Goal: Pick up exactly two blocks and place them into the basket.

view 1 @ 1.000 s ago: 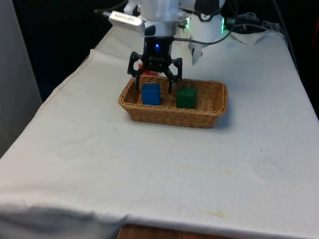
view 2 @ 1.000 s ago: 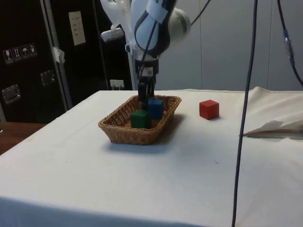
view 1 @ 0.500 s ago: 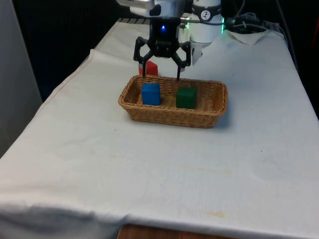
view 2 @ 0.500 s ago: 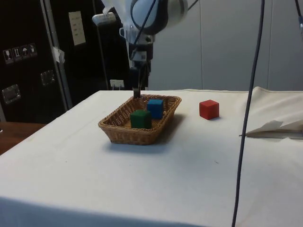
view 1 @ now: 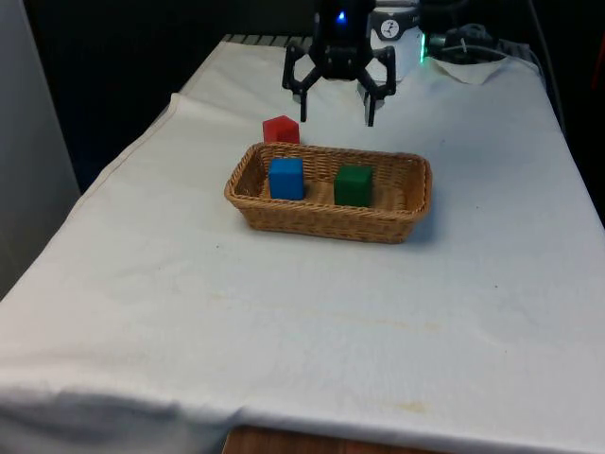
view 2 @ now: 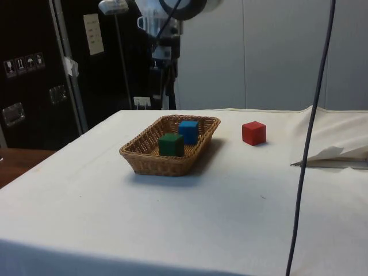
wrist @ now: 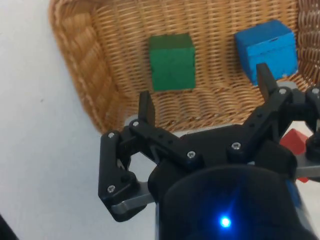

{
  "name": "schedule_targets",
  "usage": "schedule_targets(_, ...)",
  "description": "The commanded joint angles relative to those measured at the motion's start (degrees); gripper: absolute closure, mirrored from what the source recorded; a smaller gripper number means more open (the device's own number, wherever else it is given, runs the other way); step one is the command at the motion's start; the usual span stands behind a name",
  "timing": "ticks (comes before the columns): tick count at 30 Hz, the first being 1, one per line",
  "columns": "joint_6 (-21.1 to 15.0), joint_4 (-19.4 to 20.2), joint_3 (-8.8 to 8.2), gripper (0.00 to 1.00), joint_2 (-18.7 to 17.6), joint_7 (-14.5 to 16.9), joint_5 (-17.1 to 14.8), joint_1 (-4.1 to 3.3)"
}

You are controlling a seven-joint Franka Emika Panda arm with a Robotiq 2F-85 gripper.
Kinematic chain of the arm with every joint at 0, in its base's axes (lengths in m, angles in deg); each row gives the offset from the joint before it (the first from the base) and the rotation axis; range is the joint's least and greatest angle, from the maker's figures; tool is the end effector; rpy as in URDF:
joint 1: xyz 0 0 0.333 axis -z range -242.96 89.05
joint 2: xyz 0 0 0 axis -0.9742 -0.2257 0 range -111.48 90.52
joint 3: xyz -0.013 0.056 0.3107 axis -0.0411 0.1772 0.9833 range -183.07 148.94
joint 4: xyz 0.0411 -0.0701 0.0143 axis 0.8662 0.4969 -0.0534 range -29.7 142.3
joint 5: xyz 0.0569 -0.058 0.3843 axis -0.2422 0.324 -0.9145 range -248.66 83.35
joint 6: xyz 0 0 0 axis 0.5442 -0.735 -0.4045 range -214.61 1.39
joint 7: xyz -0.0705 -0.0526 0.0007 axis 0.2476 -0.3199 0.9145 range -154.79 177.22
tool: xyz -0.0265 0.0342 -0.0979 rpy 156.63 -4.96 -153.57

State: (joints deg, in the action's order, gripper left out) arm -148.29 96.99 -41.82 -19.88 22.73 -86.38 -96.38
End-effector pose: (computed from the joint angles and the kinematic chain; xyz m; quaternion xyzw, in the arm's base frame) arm 0.5437 -0.0511 0.3051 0.9959 0.0329 0.0800 0.0268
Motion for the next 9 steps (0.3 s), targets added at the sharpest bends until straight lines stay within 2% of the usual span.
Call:
schedule_targets(1, 0.3, 0.1, 0.23, 0.00, 0.4, -0.3, 0.1, 0.00)
schedule_targets(2, 1.0, 0.3, 0.29, 0.00, 1.4, -1.9, 1.3, -0.40)
schedule_targets(3, 1.3, 0.5, 0.52, 0.00, 1.8, -2.1, 1.2, -0.46)
schedule_targets(8, 2.2, 1.4, 1.78, 0.00, 3.6, -2.8, 0.5, -0.40)
schedule_targets(9, 2.0, 1.1, 1.89, 0.00, 3.2, -2.2, 0.2, -0.11)
